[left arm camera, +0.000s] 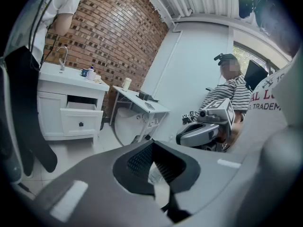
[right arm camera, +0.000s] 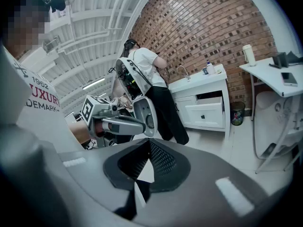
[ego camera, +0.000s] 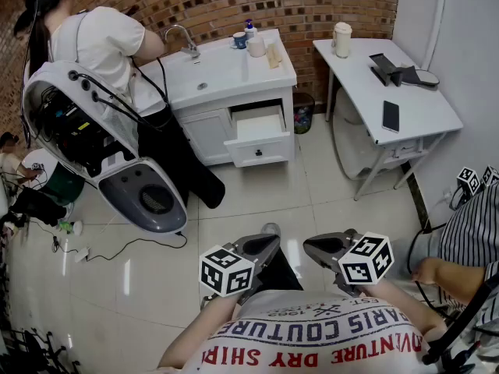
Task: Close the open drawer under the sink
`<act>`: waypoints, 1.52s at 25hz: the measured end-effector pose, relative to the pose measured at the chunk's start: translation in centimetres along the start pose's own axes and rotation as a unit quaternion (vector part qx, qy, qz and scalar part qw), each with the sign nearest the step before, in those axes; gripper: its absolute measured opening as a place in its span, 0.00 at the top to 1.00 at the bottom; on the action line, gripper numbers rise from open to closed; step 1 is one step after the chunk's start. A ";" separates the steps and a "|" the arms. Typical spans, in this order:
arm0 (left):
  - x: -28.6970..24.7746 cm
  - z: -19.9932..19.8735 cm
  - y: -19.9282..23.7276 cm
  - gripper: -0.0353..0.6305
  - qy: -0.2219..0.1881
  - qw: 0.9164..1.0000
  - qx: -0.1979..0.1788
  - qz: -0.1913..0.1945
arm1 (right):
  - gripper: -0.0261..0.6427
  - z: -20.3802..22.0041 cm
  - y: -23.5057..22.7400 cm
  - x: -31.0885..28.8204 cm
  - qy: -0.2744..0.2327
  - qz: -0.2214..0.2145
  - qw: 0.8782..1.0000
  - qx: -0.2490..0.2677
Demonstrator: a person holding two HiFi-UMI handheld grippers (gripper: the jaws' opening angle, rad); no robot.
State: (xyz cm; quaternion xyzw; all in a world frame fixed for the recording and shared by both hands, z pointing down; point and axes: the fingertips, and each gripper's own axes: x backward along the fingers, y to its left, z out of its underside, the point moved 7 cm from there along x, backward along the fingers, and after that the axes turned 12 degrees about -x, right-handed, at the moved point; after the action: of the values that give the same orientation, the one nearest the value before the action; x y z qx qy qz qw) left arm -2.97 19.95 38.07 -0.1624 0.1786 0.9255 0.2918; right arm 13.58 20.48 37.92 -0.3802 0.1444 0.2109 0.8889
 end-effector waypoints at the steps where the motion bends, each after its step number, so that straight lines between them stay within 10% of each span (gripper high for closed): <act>1: -0.5 -0.2 0.9 0.97 -0.001 1.000 0.000 -0.001 | 0.95 -0.5 -0.8 -0.4 0.000 0.003 1.000 -0.001; 21: -11.1 -4.3 27.2 0.97 0.047 0.997 0.049 0.023 | 0.95 -13.0 -22.8 -17.5 0.044 0.090 0.994 -0.035; 38: -15.6 -2.0 38.9 0.97 0.079 0.991 0.092 0.053 | 0.95 -17.0 -39.6 -31.1 0.034 0.187 0.975 -0.111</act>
State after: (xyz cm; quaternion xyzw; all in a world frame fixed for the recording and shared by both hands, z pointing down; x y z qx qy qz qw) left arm -13.74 -18.20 51.72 -0.1975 0.2935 0.9039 0.2406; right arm 4.09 -24.86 63.89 -0.4497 0.2188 0.3756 0.7803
